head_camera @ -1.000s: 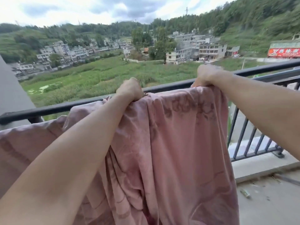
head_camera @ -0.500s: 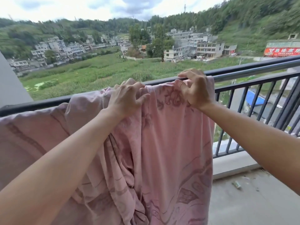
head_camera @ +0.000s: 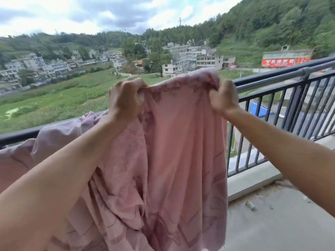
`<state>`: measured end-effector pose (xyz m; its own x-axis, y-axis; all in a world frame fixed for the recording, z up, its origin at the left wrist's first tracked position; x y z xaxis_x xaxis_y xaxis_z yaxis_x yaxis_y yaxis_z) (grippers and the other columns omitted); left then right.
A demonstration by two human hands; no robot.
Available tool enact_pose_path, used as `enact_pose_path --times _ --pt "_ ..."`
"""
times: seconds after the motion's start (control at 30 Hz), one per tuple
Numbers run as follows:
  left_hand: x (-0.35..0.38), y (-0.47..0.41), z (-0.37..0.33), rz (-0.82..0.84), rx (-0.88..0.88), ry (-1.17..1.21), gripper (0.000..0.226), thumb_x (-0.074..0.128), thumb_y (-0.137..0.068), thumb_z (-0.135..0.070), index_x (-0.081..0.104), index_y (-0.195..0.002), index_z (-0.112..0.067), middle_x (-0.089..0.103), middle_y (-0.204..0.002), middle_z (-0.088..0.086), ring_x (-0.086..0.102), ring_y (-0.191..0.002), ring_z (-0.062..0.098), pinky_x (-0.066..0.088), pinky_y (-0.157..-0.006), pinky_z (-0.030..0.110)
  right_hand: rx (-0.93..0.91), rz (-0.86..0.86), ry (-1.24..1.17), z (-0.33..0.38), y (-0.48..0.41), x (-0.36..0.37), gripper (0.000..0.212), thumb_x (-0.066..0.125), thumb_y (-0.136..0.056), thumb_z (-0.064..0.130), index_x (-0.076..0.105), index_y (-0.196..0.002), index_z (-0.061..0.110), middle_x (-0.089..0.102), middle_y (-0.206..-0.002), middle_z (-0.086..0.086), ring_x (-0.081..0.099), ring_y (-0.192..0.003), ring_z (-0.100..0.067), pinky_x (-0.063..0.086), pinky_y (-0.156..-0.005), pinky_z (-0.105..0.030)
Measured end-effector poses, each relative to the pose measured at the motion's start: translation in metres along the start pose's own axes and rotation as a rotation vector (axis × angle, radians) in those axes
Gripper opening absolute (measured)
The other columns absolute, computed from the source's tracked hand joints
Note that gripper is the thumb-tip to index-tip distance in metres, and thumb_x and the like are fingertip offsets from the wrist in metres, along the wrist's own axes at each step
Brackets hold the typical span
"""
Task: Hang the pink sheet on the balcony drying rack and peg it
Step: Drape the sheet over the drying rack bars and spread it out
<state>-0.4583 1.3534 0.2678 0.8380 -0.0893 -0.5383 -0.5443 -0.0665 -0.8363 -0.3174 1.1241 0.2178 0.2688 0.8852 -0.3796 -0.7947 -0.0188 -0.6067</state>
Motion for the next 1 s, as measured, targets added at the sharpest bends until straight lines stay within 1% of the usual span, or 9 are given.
enact_pose_path --times 0.17,0.23,0.3,0.43,0.47,0.57,0.7,0.8,1.0 --pt "0.015 -0.073 -0.031 -0.079 -0.168 0.047 0.024 0.052 -0.088 -0.010 0.071 -0.096 -0.022 0.067 -0.082 -0.007 0.053 -0.071 0.011 0.033 -0.058 0.022 -0.063 -0.052 0.029 0.042 -0.119 -0.022 0.038 0.045 -0.081 0.018 0.069 -0.110 0.024 0.068 -0.114 -0.008 0.061 -0.110 -0.025 0.049 -0.096 -0.038" --pt "0.025 -0.100 -0.046 -0.077 -0.171 0.054 0.026 0.051 -0.090 -0.008 0.070 -0.100 -0.022 0.068 -0.086 -0.006 0.055 -0.075 0.013 0.042 -0.066 0.025 -0.046 -0.102 0.003 0.044 -0.149 -0.030 0.039 0.043 -0.075 0.016 0.068 -0.083 0.046 0.066 -0.102 0.003 0.061 -0.103 -0.018 0.047 -0.085 -0.047" --pt "0.041 -0.120 -0.060 -0.036 -0.152 0.064 0.020 0.054 -0.093 -0.011 0.070 -0.102 -0.020 0.071 -0.094 -0.002 0.061 -0.080 0.015 0.050 -0.071 0.031 0.033 -0.198 0.098 0.028 -0.177 -0.040 0.028 0.041 -0.076 0.013 0.050 -0.057 0.031 0.051 -0.088 0.011 0.050 -0.086 -0.009 0.036 -0.075 -0.023" --pt "0.089 -0.111 -0.068 0.168 -0.148 0.002 0.015 0.058 -0.092 -0.026 0.069 -0.100 -0.019 0.069 -0.097 0.003 0.059 -0.079 0.021 0.043 -0.065 0.031 0.107 -0.269 0.231 -0.036 -0.219 -0.051 0.016 0.041 -0.083 0.016 0.039 -0.069 0.023 0.050 -0.078 0.007 0.050 -0.083 -0.012 0.048 -0.082 -0.053" --pt "0.102 -0.101 -0.066 0.235 -0.167 -0.036 0.017 0.059 -0.091 -0.031 0.069 -0.099 -0.020 0.068 -0.096 0.003 0.059 -0.081 0.024 0.041 -0.066 0.031 0.120 -0.223 0.268 -0.056 -0.226 -0.048 0.008 0.046 -0.083 0.016 0.046 -0.081 0.024 0.057 -0.085 0.001 0.055 -0.087 -0.018 0.047 -0.084 -0.034" --pt "0.132 -0.069 -0.054 0.472 -0.271 -0.123 0.030 0.061 -0.087 -0.047 0.069 -0.096 -0.020 0.063 -0.093 0.004 0.058 -0.085 0.025 0.042 -0.069 0.031 0.138 0.074 0.527 -0.102 -0.220 -0.028 0.044 0.069 -0.080 0.030 0.049 -0.117 0.017 0.064 -0.109 -0.012 0.062 -0.101 -0.032 0.050 -0.086 -0.040" --pt "0.147 -0.043 -0.047 0.637 -0.409 -0.076 0.036 0.061 -0.087 -0.052 0.071 -0.086 -0.017 0.067 -0.090 0.004 0.061 -0.087 0.025 0.052 -0.075 0.035 0.109 0.627 0.822 -0.151 -0.198 0.011 0.055 0.079 -0.061 0.044 0.069 -0.104 0.011 0.070 -0.108 -0.011 0.066 -0.093 -0.030 0.056 -0.086 -0.042" --pt "0.127 -0.031 -0.045 0.566 -0.430 -0.051 0.031 0.061 -0.088 -0.051 0.069 -0.088 -0.022 0.066 -0.093 0.000 0.062 -0.087 0.021 0.052 -0.079 0.036 -0.011 0.745 0.835 -0.139 -0.182 0.011 0.038 0.077 -0.066 0.035 0.070 -0.095 0.012 0.071 -0.102 -0.009 0.066 -0.085 -0.028 0.058 -0.081 -0.040" --pt "0.071 0.015 -0.034 0.520 -0.502 -0.025 0.022 0.070 -0.082 -0.050 0.073 -0.090 -0.030 0.071 -0.091 -0.012 0.063 -0.083 0.000 0.050 -0.077 0.020 -0.444 0.921 0.073 -0.058 -0.100 0.016 0.034 0.067 -0.085 0.050 0.073 -0.108 0.026 0.072 -0.097 0.002 0.065 -0.085 -0.016 0.053 -0.077 -0.031"
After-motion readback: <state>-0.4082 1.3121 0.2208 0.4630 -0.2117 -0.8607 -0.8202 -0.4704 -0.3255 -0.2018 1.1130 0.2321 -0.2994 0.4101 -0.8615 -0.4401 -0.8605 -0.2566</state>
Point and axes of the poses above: each hand's wrist, its own y-axis away from the middle knuckle, its own x-axis out of the palm, z = x × y, the point moved 6 cm from there along -y, towards the middle knuckle
